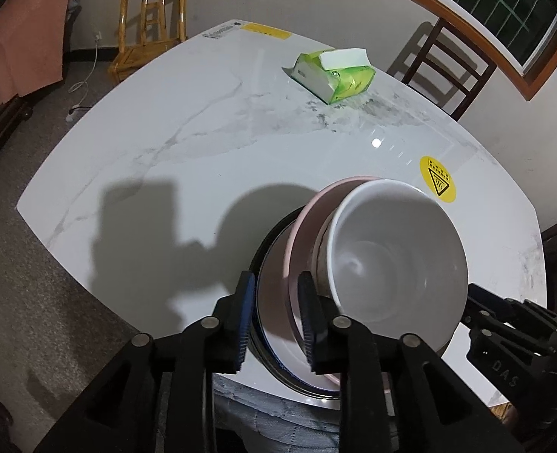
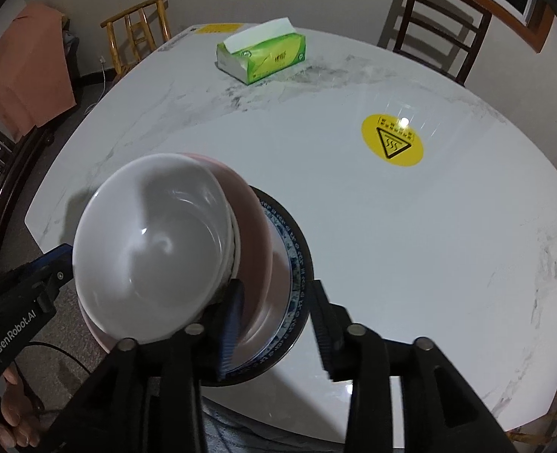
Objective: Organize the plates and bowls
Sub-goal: 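Lower the nested bowls onto the pink-flower plate and open both grippers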
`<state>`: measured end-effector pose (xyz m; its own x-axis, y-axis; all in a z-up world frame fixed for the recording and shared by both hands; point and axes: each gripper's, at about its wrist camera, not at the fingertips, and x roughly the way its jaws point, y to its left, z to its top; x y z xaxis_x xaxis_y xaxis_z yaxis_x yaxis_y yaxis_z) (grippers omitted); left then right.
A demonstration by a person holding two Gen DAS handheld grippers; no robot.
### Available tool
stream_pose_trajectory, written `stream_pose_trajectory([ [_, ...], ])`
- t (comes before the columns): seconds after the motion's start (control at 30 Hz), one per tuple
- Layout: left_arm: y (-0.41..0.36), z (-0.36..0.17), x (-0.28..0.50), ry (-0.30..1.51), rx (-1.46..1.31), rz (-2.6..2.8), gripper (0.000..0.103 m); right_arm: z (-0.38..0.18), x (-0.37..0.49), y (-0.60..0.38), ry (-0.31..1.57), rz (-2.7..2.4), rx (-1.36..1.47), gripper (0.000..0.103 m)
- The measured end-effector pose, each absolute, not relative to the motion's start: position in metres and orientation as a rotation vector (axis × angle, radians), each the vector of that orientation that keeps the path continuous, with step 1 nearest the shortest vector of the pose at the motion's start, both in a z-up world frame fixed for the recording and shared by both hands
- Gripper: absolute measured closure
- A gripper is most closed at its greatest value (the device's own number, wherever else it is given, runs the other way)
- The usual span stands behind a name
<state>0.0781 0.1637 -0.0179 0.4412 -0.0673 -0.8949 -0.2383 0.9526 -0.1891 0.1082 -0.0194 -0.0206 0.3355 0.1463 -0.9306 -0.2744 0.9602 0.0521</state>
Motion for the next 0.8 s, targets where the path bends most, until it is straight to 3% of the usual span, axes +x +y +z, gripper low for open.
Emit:
stream_pose_trajectory([
  [0.13,0.164,-0.011,0.073,1.088,-0.291,0.114,0.069,-0.015,0.101,-0.024,1.181,0.287,-0.113,0.055],
  [0.37,0.159,0.0,0.063,1.052,-0.25,0.117,0.063,-0.007,0.091,-0.037,1.142,0.313,-0.069,0.044],
  [0.8,0.144,0.025,0.013,0.923,-0.178,0.126,0.049,0.004,0.039,-0.057,1.027,0.365,-0.03,0.037],
])
